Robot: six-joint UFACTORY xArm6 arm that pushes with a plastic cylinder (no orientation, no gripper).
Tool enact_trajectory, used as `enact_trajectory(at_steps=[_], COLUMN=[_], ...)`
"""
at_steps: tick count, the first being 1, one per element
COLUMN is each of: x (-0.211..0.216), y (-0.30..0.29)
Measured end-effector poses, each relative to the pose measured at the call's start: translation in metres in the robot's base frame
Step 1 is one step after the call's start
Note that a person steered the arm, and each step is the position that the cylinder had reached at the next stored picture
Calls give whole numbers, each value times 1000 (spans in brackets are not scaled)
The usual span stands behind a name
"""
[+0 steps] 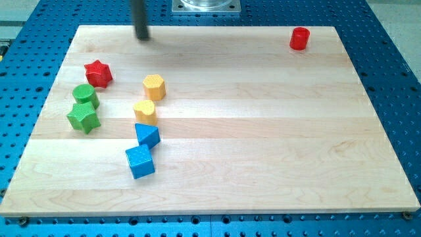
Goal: Place your arm to the left of the red star
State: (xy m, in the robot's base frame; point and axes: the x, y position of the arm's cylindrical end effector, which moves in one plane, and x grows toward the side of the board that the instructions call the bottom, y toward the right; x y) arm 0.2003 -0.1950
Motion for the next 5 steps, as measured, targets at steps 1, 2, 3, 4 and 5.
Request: enact_trajectory(at_steps=[1, 2, 3, 4, 5], x=[32, 85, 131, 164, 143], y=[-50, -79, -96, -62, 20])
